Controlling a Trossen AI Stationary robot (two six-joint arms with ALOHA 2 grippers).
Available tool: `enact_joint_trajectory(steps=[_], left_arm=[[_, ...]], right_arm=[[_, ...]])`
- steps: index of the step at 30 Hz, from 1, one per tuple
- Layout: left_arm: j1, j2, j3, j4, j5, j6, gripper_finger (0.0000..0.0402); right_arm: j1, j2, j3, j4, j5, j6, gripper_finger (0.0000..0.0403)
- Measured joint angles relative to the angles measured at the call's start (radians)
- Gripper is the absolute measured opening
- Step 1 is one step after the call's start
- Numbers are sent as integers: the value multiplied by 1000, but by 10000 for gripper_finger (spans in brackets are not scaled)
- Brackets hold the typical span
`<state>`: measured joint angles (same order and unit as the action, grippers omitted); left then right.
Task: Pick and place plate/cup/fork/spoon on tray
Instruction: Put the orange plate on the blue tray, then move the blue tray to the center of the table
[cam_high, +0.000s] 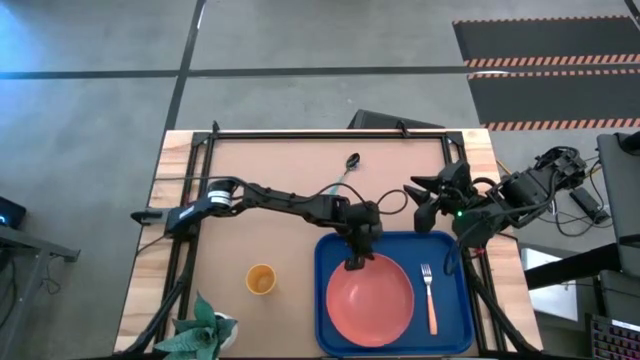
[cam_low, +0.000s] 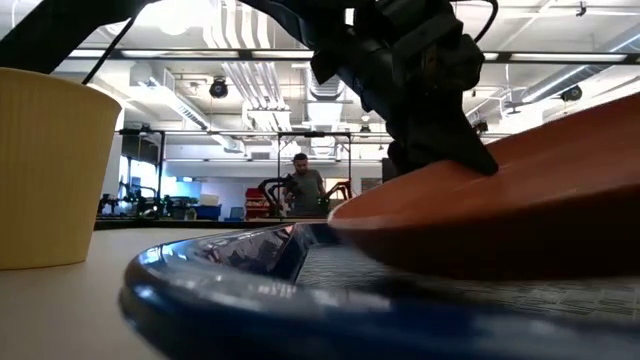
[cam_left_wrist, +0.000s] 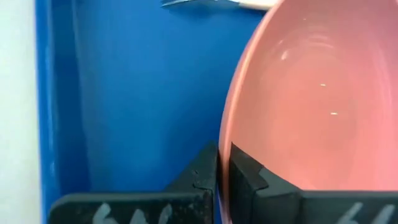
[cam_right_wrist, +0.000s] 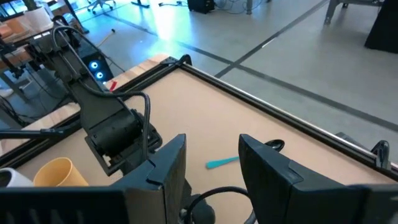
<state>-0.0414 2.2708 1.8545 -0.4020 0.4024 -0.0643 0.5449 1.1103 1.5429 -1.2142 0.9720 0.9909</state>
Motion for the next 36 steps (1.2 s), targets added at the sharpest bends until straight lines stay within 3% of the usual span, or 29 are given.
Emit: enact_joint_trajectory(steps=[4, 14, 21, 32, 36], left_arm=[[0, 0, -2, 7, 19, 0, 23], [0, 1, -15, 50, 11, -3, 124], [24, -55, 13, 30, 9, -3, 141], [124, -362, -26, -311, -1, 11, 141], [127, -460, -30, -464, -103, 53, 141]], right_arm=[[0, 0, 0, 0, -7, -3, 137], [0, -1, 0, 0, -7, -22, 137], [0, -1, 0, -1, -58, -25, 137], [0, 46, -35, -39, -257, 103, 137], [-15, 100, -76, -33, -314, 128, 137]])
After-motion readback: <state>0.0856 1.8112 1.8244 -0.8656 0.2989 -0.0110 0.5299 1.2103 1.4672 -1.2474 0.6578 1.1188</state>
